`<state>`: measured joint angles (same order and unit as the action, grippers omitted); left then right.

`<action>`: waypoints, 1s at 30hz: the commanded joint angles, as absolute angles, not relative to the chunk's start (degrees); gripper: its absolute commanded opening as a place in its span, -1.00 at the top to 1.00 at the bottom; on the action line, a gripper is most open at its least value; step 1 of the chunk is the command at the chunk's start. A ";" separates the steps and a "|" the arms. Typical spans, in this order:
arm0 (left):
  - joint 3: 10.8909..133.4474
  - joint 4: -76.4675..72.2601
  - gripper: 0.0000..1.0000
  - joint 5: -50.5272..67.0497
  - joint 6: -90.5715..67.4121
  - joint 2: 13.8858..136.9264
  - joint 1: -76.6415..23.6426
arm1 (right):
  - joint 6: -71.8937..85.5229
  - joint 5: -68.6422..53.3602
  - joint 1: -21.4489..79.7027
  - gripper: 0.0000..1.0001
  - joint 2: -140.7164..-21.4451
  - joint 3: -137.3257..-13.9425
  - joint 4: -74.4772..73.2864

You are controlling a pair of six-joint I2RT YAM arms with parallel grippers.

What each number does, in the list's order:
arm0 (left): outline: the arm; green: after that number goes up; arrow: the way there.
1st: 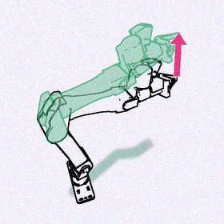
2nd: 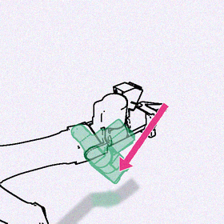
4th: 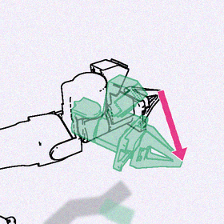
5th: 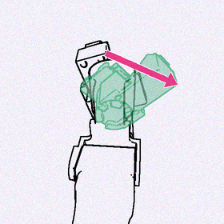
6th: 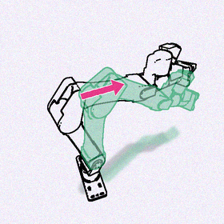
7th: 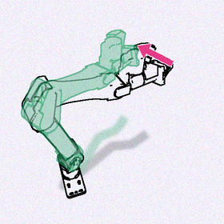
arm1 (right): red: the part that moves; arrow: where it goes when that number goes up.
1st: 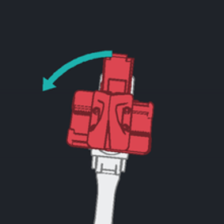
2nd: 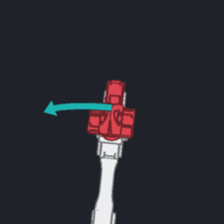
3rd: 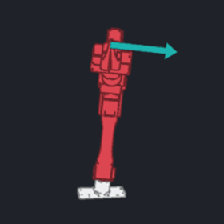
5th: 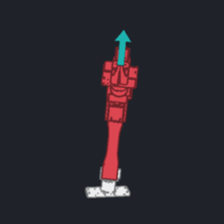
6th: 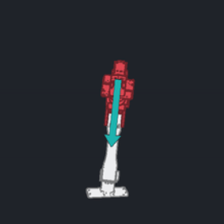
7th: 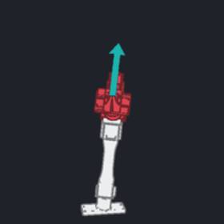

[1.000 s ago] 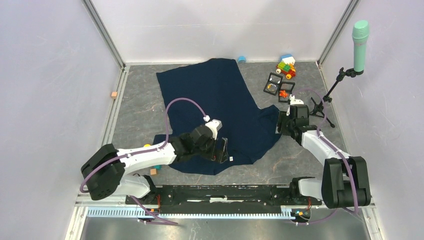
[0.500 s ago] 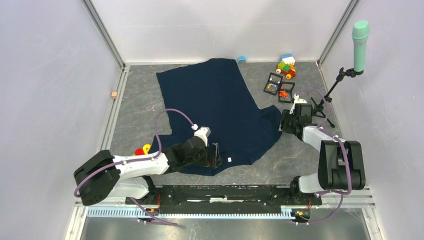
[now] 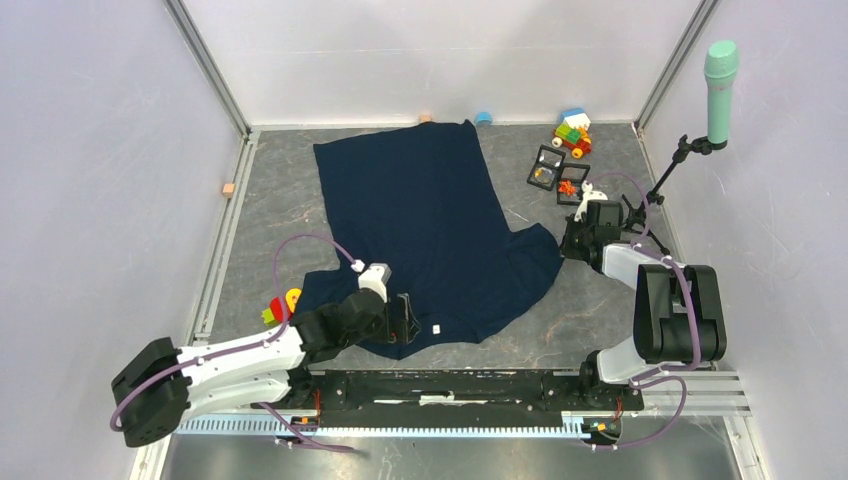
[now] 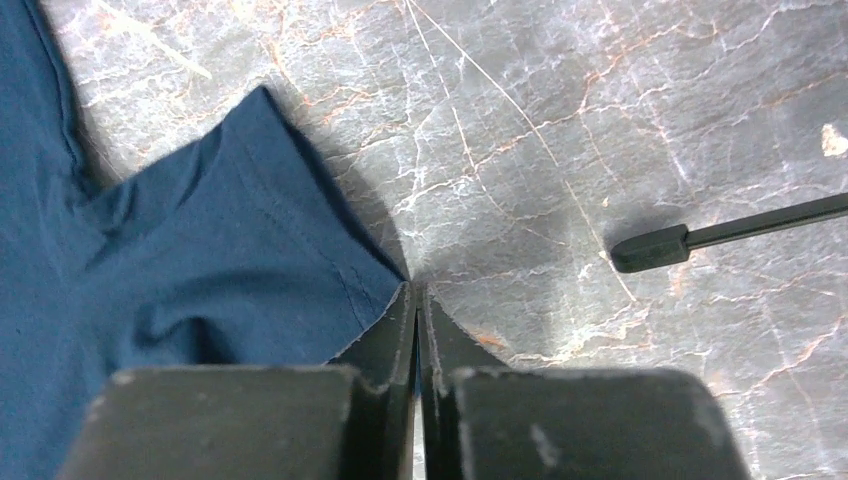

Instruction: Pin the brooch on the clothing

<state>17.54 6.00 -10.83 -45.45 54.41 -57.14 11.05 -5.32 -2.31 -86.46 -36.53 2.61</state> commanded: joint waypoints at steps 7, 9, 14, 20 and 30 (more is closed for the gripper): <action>14.01 18.83 -1.00 -15.72 -50.44 43.11 -57.45 | 9.10 6.50 -2.29 1.00 -85.85 -41.09 -1.72; 13.72 19.56 -1.00 -15.82 -50.71 41.45 -57.46 | 8.28 8.30 -2.29 1.00 -85.80 -41.85 -2.55; 14.25 20.37 -1.00 -14.57 -49.32 39.70 -57.47 | 6.87 6.78 -2.29 1.00 -84.45 -42.16 -4.13; 18.81 22.26 -1.00 -13.38 -47.47 41.48 -57.42 | 6.09 -4.43 -2.16 0.19 -79.39 -39.79 -9.37; 27.33 17.74 -1.00 -8.18 -42.50 50.01 -57.48 | 6.96 -8.51 -0.35 0.02 -70.94 -33.13 -12.03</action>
<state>24.32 21.78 -11.60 -45.56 47.09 -57.14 6.74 -5.85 -1.45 -71.99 -33.95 -11.03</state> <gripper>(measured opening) 0.994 0.502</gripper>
